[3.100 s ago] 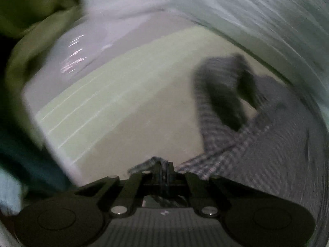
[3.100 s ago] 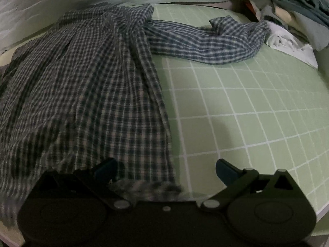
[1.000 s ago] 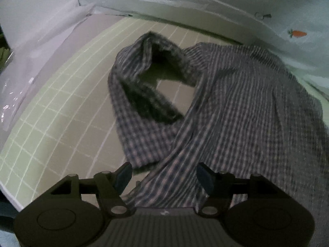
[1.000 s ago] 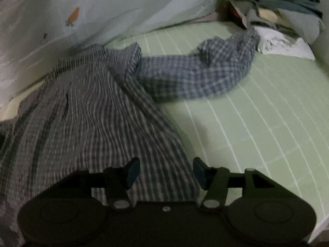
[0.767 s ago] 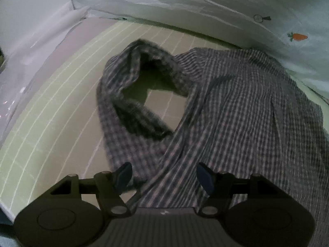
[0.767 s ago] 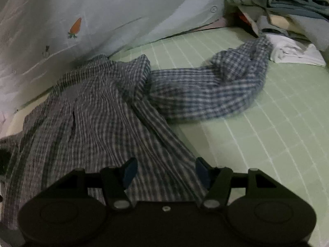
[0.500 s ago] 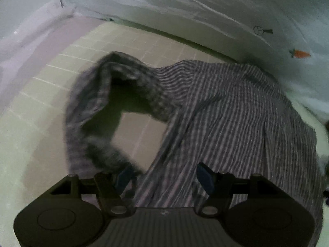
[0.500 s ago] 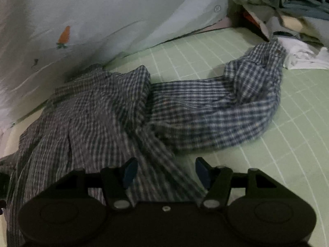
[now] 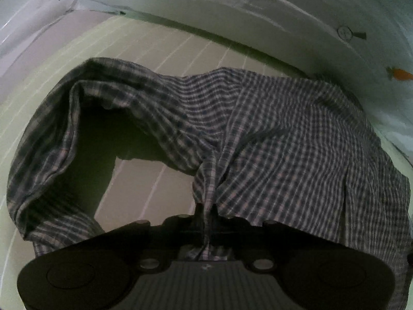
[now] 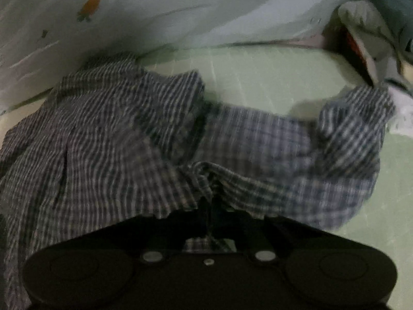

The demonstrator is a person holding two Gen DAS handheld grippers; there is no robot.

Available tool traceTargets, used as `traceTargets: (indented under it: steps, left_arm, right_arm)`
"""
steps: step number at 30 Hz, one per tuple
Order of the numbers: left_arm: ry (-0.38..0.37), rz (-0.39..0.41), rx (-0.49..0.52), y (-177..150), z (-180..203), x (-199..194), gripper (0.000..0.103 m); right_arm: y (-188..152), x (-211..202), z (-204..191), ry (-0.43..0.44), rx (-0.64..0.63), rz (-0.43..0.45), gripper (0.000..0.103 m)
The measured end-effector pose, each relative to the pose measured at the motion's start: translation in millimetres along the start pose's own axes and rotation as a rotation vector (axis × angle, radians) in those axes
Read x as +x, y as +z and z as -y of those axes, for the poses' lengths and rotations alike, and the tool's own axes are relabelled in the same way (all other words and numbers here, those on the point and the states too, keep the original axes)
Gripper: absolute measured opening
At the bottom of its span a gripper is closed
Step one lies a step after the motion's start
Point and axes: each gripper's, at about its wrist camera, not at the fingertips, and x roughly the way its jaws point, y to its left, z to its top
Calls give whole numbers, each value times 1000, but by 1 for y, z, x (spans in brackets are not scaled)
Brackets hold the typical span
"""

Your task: Fold clothes

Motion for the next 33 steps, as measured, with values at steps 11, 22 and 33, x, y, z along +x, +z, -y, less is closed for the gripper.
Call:
traceTargets:
  steps: [11, 22, 33]
  left_arm:
    - [49, 48, 57, 5, 16, -38, 47]
    - [150, -41, 161, -109, -26, -100, 61]
    - [108, -152, 266, -176, -55, -119, 61]
  right_arm:
    - [23, -20, 5, -1, 51, 92, 33]
    - [-114, -78, -25, 0, 56, -13, 47]
    - [-193, -118, -37, -19, 103, -97, 45]
